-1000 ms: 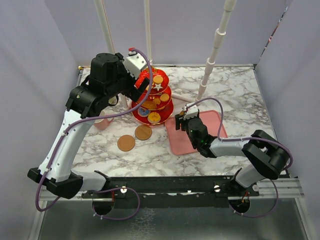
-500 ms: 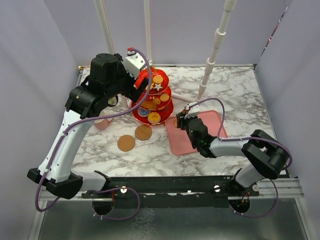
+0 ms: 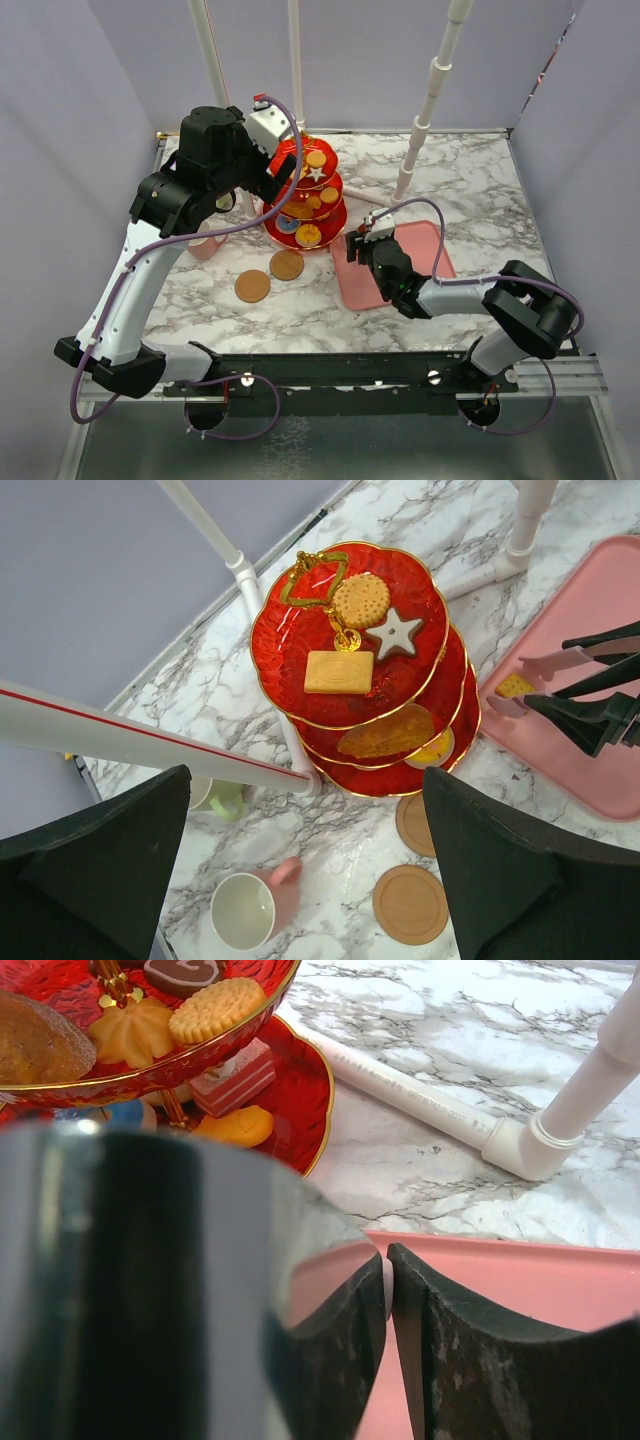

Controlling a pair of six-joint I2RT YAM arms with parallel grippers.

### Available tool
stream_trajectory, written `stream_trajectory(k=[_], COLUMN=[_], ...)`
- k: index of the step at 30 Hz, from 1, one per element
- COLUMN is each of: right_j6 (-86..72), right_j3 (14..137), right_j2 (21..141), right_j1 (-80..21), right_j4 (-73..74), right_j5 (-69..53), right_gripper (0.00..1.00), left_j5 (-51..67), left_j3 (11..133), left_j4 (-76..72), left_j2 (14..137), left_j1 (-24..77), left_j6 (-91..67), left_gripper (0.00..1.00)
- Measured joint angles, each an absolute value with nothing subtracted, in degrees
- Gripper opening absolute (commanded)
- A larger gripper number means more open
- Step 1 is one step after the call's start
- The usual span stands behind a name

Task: Serve the afternoon tea
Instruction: Pick up the desert from the tray.

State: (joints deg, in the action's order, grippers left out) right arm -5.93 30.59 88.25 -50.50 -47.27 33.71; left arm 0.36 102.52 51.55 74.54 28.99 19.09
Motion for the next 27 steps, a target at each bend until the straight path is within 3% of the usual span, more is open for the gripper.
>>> stream_trajectory(k=[10,19,27], right_j6=[-6.0,-4.4,-2.5], right_j3=[32.3,32.6,32.6], right_j2=[91.0,92.5,92.1], right_j1=[-50.7,-51.9,-53.3], right_j4=[-48.4,-50.2,-49.5], right_j5=[36.2,37.5,40.4], right_gripper=[0.54,0.50,0.27], left_j5=[0.4,-0.3,-0.3], left_j3=[102.5,100.1,98.3], left_j4=[51.5,49.3,48.4], left_j2=[74.5,74.6,75.5], left_j1=[29.0,29.0,29.0], left_j6=[18.2,14.1,12.0], left_gripper=[0.99,0.99,0.99])
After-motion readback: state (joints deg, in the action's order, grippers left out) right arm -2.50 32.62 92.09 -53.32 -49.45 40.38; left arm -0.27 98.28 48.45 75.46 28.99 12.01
